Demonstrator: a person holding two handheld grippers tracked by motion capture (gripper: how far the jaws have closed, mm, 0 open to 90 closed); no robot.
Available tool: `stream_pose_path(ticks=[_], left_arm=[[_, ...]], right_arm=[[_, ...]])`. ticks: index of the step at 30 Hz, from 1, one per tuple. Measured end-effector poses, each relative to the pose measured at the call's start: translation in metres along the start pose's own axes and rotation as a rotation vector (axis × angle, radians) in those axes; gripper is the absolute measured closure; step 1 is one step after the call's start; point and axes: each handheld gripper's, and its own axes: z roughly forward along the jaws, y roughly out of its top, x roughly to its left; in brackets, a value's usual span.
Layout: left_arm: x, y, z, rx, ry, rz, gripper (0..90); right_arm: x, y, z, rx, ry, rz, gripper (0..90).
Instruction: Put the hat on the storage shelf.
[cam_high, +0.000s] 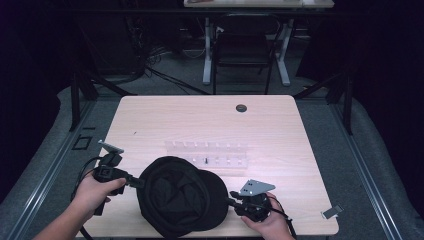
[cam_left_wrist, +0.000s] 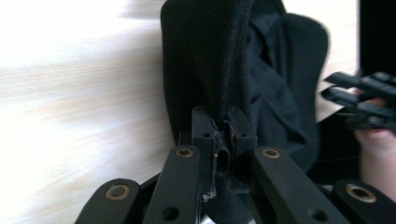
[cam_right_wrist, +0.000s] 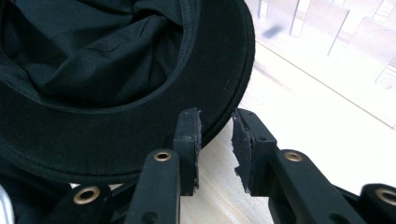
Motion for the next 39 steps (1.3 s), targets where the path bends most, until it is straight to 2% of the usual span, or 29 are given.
stream_pose_path(ticks=[4, 12, 15, 18, 19, 22, 25, 29, 36, 39], left_arm=[[-0.002, 0.001, -0.006, -0.001, -0.054, -0.043, 85.0], [-0.005, 0.002, -0.019, -0.024, -0.162, -0.096, 85.0], [-0.006, 0.003, -0.021, -0.034, -0.186, -0.102, 85.0], [-0.010, 0.003, -0.023, -0.036, -0.184, -0.103, 85.1], [-0.010, 0.004, -0.024, -0.034, -0.208, -0.101, 85.1], [-0.014, 0.005, -0.026, -0.040, -0.209, -0.104, 85.1], [-0.019, 0.006, -0.033, -0.042, -0.238, -0.096, 85.1], [-0.023, 0.007, -0.037, -0.054, -0.245, -0.100, 85.1], [-0.035, 0.010, -0.045, -0.070, -0.330, -0.092, 85.2], [-0.039, 0.011, -0.047, -0.069, -0.349, -0.088, 85.3]], right_arm=[[-0.001, 0.000, -0.001, -0.009, -0.002, 0.006, 70.9], [-0.004, -0.001, -0.005, -0.017, -0.009, 0.015, 70.0], [-0.005, -0.001, -0.006, -0.021, -0.009, 0.023, 69.9], [-0.006, -0.002, -0.006, -0.024, -0.012, 0.025, 69.8], [-0.007, -0.002, -0.007, -0.022, -0.015, 0.027, 69.7], [-0.008, -0.002, -0.008, -0.025, -0.015, 0.030, 69.7], [-0.009, -0.002, -0.009, -0.028, -0.017, 0.032, 69.7], [-0.010, -0.002, -0.010, -0.031, -0.017, 0.036, 69.7], [-0.011, -0.003, -0.012, -0.029, -0.021, 0.038, 69.2], [-0.012, -0.003, -0.012, -0.028, -0.021, 0.040, 69.2]])
